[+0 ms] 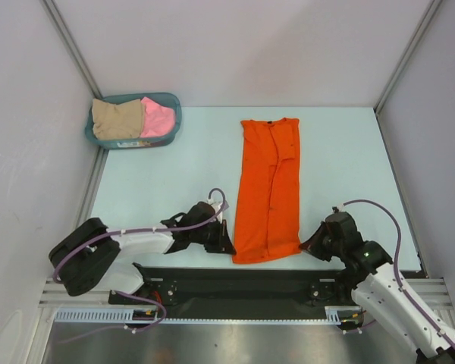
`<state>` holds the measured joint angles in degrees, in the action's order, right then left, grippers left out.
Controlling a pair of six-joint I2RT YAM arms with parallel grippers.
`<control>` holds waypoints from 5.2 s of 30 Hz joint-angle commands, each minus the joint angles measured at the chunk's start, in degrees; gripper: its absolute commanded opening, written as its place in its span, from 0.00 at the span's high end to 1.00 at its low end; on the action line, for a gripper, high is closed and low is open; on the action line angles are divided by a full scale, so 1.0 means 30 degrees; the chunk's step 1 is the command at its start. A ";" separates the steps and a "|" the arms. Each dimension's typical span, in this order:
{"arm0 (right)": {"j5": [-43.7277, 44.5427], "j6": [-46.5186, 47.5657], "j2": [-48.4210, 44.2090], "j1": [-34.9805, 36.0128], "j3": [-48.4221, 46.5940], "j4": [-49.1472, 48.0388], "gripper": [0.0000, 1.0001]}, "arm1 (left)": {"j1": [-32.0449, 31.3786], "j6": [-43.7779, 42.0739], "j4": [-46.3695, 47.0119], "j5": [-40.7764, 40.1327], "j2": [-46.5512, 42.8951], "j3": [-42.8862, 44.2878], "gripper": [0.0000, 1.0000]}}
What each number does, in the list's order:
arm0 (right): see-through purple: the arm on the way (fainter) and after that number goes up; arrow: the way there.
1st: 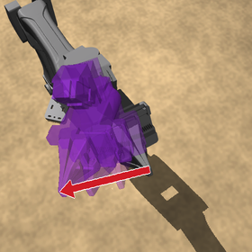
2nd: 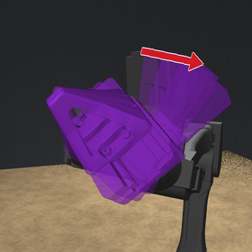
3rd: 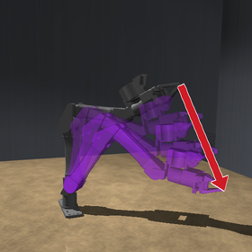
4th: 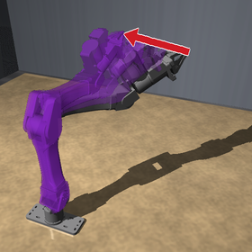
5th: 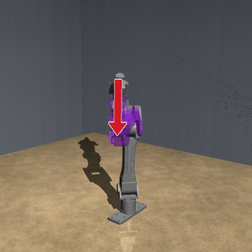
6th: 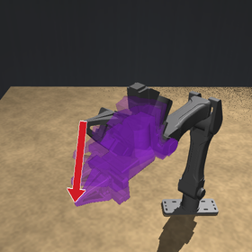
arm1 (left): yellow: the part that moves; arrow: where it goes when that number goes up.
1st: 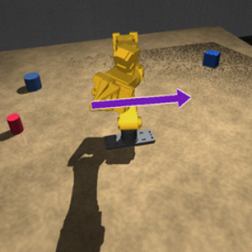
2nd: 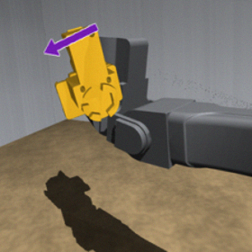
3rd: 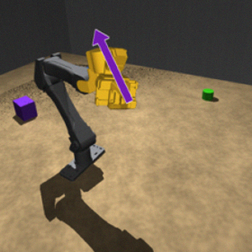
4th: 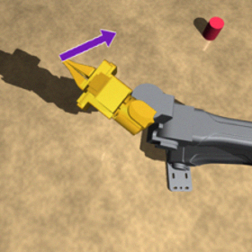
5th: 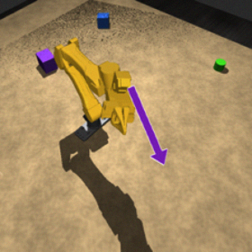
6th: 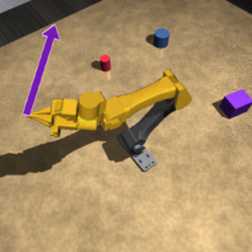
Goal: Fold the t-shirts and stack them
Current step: Fold the tshirt
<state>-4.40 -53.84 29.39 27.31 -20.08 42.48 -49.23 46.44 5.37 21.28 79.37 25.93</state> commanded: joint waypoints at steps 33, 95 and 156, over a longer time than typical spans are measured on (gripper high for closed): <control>-0.2398 0.7870 2.1141 -0.7462 -1.4138 -0.9969 1.00 | 0.7534 -0.1445 -0.3546 0.3571 1.1744 1.7749 1.00; 0.2815 0.9834 2.1519 -0.0614 -1.4606 -0.7949 0.52 | 0.6218 -0.3643 -0.5364 -0.1731 0.3493 1.1053 0.60; -1.2248 0.7750 2.6885 -1.1032 -1.0388 -1.9644 0.98 | 0.7036 -0.2206 -0.0294 0.2664 1.6697 2.0712 0.60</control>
<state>-41.01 -31.22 110.48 -2.85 -52.10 -12.56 -28.60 40.07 2.57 28.34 129.08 86.39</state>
